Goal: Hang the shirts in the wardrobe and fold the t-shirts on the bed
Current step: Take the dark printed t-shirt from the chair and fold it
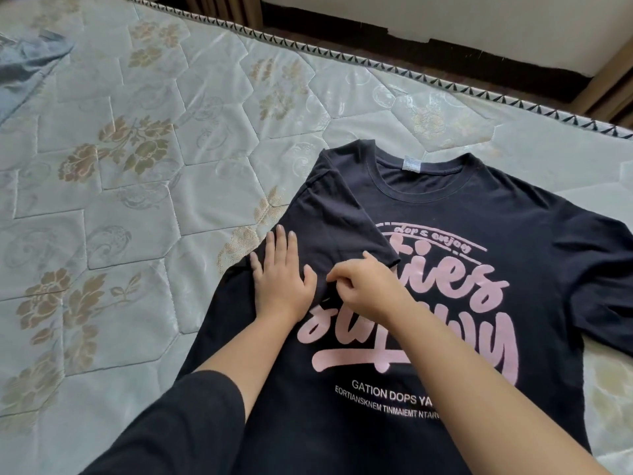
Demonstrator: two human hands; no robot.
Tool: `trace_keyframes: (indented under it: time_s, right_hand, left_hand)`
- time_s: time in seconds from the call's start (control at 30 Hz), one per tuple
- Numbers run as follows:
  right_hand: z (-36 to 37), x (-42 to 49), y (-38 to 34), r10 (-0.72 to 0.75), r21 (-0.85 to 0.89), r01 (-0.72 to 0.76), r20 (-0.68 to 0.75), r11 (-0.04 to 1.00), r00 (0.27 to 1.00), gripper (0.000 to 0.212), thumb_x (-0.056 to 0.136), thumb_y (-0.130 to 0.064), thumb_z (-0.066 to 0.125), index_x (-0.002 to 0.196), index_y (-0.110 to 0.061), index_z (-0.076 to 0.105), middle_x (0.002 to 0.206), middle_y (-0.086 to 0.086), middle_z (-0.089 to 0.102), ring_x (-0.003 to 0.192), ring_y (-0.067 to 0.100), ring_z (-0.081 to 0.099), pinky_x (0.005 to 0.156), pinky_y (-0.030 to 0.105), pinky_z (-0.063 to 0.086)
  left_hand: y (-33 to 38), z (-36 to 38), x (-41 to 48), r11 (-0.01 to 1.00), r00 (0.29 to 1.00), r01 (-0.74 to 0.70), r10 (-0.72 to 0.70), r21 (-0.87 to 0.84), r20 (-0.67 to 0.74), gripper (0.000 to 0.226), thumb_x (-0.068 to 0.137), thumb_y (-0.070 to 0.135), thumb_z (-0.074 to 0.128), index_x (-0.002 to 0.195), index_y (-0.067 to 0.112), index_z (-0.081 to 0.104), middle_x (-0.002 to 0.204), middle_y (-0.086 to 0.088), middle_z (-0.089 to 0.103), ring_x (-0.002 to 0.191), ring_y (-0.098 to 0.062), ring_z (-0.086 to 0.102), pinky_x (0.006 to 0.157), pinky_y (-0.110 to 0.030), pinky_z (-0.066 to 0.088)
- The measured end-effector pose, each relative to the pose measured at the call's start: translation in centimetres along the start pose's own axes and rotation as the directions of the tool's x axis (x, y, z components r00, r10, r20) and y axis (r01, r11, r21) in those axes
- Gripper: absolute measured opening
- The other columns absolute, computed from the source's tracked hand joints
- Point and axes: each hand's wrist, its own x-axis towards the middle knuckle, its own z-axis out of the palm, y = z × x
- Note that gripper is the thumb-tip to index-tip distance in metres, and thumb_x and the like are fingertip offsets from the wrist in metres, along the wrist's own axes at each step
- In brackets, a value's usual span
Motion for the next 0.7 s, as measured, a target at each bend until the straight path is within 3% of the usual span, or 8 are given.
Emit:
trace_keyframes:
  time_s: [0.07, 0.13, 0.2, 0.27, 0.33, 0.4, 0.53, 0.7]
  right_hand:
    - [0.9, 1.1, -0.1, -0.101, -0.005, 0.105, -0.317, 0.995, 0.943, 0.034, 0.085, -0.015, 0.039, 0.097, -0.006, 0.069, 0.092, 0.010, 0.068, 0.083, 0.031, 0.061, 0.085, 0.041, 0.050]
    - [2.0, 2.8, -1.0, -0.173, 0.032, 0.195, -0.338, 0.980, 0.925, 0.038, 0.082, -0.020, 0.039, 0.101, -0.006, 0.069, 0.100, 0.013, 0.068, 0.086, 0.035, 0.063, 0.074, 0.044, 0.054]
    - [3.3, 4.7, -1.9, -0.263, -0.046, 0.259, -0.175, 0.965, 0.949, 0.048, 0.091, -0.029, 0.034, 0.131, -0.015, 0.055, 0.137, 0.006, 0.052, 0.123, 0.031, 0.051, 0.097, 0.049, 0.041]
    - [3.7, 6.0, -1.0, -0.270, -0.116, 0.264, -0.039, 0.958, 0.962, 0.059, 0.092, -0.043, 0.018, 0.147, -0.027, 0.031, 0.154, -0.009, 0.026, 0.142, 0.020, 0.025, 0.111, 0.047, 0.022]
    - [3.5, 7.3, 1.0, -0.229, -0.211, 0.219, -0.026, 0.953, 0.973, 0.061, 0.089, -0.048, 0.021, 0.141, -0.027, 0.042, 0.149, -0.008, 0.037, 0.138, 0.020, 0.035, 0.107, 0.051, 0.029]
    - [2.1, 9.1, 2.8, -0.146, -0.271, 0.133, -0.029, 0.953, 0.989, 0.060, 0.087, -0.051, 0.025, 0.139, -0.028, 0.045, 0.147, -0.007, 0.040, 0.136, 0.023, 0.038, 0.104, 0.054, 0.032]
    - [-0.9, 11.6, 6.8, -0.005, -0.336, -0.028, -0.095, 0.941, 0.995, 0.058, 0.096, -0.056, 0.020, 0.149, -0.038, 0.008, 0.158, -0.016, 0.000, 0.147, 0.015, -0.002, 0.115, 0.049, 0.001]
    - [-2.0, 11.5, 6.8, 0.124, -0.317, -0.157, -0.120, 0.935, 0.985, 0.055, 0.101, -0.044, 0.022, 0.151, -0.030, 0.004, 0.159, -0.007, -0.005, 0.146, 0.018, -0.009, 0.113, 0.054, -0.005]
  left_hand:
    - [0.4, -0.1, 0.1, 1.000, 1.000, 0.020, -0.021, 0.020, 0.017, 0.084, 0.073, 0.046, -0.005, 0.151, 0.014, 0.000, 0.158, -0.005, -0.009, 0.146, -0.019, -0.010, 0.114, -0.049, -0.005]
    - [0.4, -0.3, 0.2, 0.996, 0.999, 0.024, -0.027, 0.092, 0.038, 0.072, 0.085, 0.043, 0.001, 0.150, 0.014, -0.008, 0.157, -0.007, -0.016, 0.145, -0.021, -0.015, 0.114, -0.052, -0.004]
    - [0.2, 0.3, 0.4, 0.980, 0.999, -0.011, 0.001, 0.200, 0.050, 0.064, 0.095, 0.038, 0.011, 0.150, 0.012, -0.011, 0.156, -0.011, -0.018, 0.144, -0.025, -0.016, 0.114, -0.054, -0.001]
    - [0.1, 0.5, 0.3, 0.986, 1.000, -0.007, 0.007, 0.165, -0.001, 0.066, 0.091, 0.036, 0.013, 0.151, 0.010, 0.005, 0.158, -0.014, 0.001, 0.146, -0.027, -0.001, 0.113, -0.055, 0.006]
    - [0.1, 0.6, 0.5, 0.998, 0.999, 0.018, -0.017, 0.053, -0.032, 0.068, 0.083, 0.033, 0.026, 0.144, 0.003, 0.032, 0.152, -0.015, 0.029, 0.142, -0.027, 0.024, 0.109, -0.057, 0.021]
    - [-0.1, 0.8, 0.6, 0.998, 0.999, 0.006, -0.003, 0.061, -0.054, 0.067, 0.081, 0.032, 0.032, 0.139, 0.001, 0.041, 0.148, -0.015, 0.036, 0.138, -0.028, 0.033, 0.104, -0.060, 0.027]
    - [0.0, 0.9, 0.4, 0.998, 0.995, -0.007, 0.013, 0.054, -0.103, 0.067, 0.081, 0.032, 0.033, 0.141, 0.002, 0.040, 0.150, -0.014, 0.034, 0.139, -0.025, 0.026, 0.104, -0.060, 0.024]
    - [-0.1, 0.9, 0.5, 0.999, 0.993, 0.001, 0.004, 0.046, -0.118, 0.068, 0.080, 0.032, 0.033, 0.141, 0.002, 0.040, 0.150, -0.014, 0.034, 0.139, -0.023, 0.022, 0.104, -0.061, 0.026]
